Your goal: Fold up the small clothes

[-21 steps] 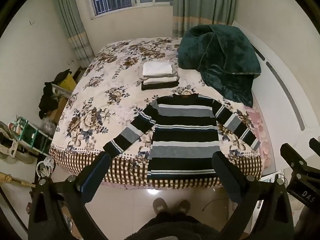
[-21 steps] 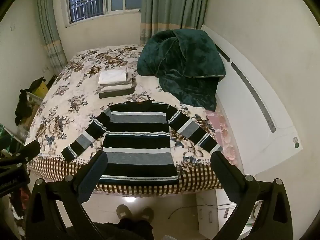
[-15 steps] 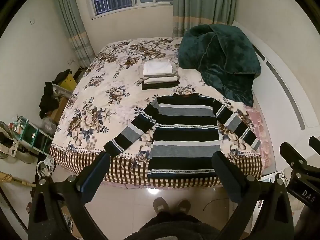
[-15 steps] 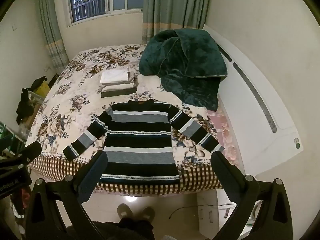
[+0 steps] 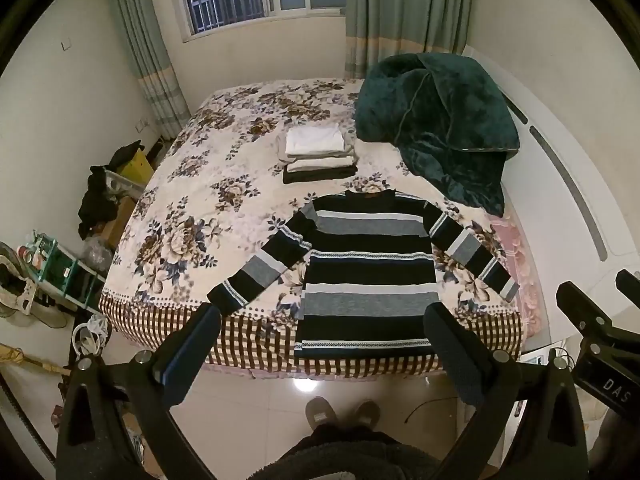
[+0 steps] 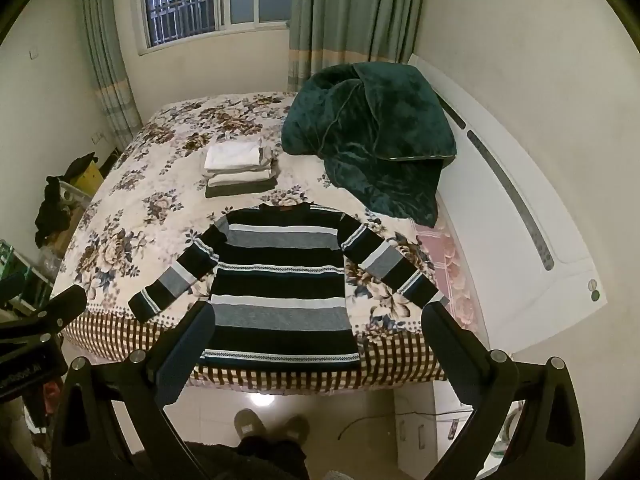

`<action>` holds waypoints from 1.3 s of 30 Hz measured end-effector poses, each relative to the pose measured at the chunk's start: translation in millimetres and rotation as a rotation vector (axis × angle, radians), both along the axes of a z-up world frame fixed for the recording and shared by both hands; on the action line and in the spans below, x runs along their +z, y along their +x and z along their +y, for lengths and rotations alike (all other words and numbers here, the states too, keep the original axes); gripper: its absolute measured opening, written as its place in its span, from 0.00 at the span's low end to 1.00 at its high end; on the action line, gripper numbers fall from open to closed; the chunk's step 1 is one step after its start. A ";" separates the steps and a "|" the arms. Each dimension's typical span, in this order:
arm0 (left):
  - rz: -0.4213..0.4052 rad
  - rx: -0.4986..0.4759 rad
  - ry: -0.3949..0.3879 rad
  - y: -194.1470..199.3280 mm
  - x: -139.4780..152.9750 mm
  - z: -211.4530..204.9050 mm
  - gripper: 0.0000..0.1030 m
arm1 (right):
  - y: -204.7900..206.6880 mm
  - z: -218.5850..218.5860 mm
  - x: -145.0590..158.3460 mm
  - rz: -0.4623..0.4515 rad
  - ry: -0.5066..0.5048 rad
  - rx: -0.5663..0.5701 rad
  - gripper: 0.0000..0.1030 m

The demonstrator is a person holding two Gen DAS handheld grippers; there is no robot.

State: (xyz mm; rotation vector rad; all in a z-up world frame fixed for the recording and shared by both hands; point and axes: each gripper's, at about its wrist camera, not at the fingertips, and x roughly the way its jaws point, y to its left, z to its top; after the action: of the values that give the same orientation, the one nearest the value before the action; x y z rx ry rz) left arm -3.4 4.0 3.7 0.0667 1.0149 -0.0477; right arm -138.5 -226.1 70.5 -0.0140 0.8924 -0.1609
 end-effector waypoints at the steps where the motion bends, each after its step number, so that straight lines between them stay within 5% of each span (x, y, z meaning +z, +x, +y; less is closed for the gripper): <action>1: 0.003 0.000 -0.001 -0.1 0.1 0.1 1.00 | -0.7 -0.4 -0.2 -0.003 0.001 0.001 1.00; 39: -0.029 0.007 -0.005 1.6 24.1 -14.5 1.00 | -3.1 0.7 34.0 -0.014 0.003 0.049 1.00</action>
State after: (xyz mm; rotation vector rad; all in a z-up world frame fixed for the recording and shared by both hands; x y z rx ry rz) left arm -1.8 -10.5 27.8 0.0589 0.9862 -0.0424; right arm -141.7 -225.4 104.5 -0.0320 0.8777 -0.1138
